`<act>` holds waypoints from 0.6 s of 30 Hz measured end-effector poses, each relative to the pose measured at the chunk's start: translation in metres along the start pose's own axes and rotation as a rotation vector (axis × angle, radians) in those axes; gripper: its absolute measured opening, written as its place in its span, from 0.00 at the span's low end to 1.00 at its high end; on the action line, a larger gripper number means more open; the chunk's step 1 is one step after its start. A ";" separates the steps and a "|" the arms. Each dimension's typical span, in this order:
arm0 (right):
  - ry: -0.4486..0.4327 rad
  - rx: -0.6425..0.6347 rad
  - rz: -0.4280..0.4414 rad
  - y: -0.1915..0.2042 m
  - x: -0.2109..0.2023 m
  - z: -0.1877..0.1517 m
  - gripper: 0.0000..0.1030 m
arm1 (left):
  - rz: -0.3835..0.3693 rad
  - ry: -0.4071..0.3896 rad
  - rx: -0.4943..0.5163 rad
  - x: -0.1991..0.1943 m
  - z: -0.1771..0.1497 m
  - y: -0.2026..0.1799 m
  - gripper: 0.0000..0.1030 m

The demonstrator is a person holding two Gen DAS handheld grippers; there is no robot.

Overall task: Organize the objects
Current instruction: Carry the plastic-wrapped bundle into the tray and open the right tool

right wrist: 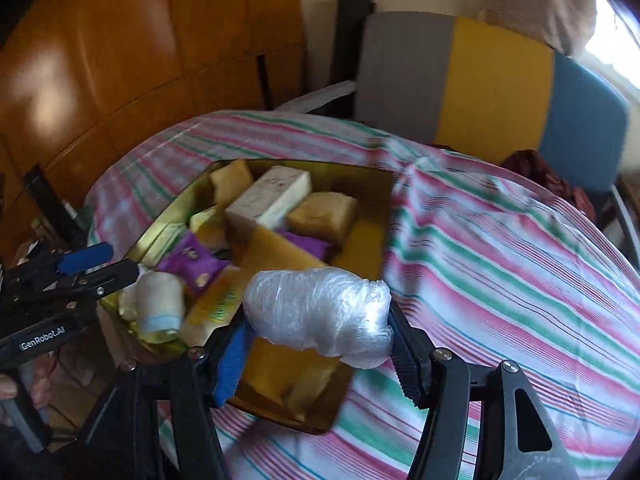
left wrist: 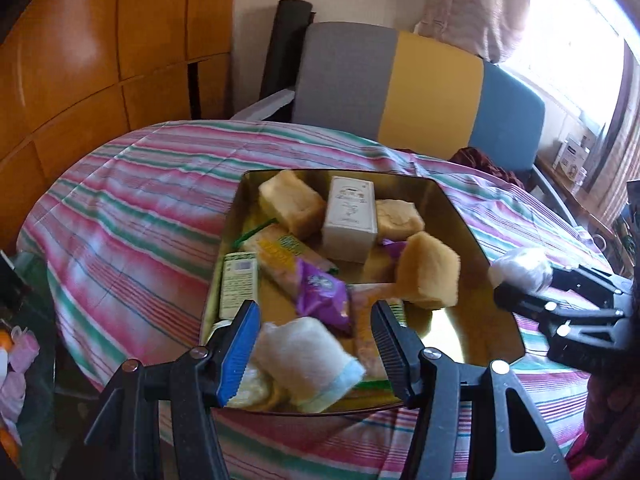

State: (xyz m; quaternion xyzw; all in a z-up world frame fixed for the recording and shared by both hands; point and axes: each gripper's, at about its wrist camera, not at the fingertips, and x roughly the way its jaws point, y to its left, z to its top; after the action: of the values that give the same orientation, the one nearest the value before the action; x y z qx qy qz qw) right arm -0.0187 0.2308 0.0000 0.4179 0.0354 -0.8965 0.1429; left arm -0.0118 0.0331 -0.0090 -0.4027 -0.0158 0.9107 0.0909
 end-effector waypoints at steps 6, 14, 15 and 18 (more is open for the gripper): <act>0.106 -0.080 0.012 0.022 0.035 -0.003 0.63 | 0.024 0.004 -0.035 0.000 -0.002 0.018 0.57; 0.167 -0.029 0.003 0.011 0.053 -0.013 0.72 | 0.057 0.008 -0.032 0.007 -0.002 0.022 0.58; 0.167 -0.022 0.009 0.010 0.055 -0.014 0.74 | 0.060 0.007 -0.030 0.008 -0.002 0.022 0.58; 0.166 -0.030 0.006 0.013 0.057 -0.015 0.78 | 0.063 0.011 -0.022 0.009 -0.003 0.020 0.58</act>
State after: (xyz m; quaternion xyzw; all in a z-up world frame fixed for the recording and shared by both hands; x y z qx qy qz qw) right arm -0.0384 0.2084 -0.0526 0.4887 0.0596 -0.8577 0.1483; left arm -0.0185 0.0151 -0.0196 -0.4089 -0.0125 0.9107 0.0577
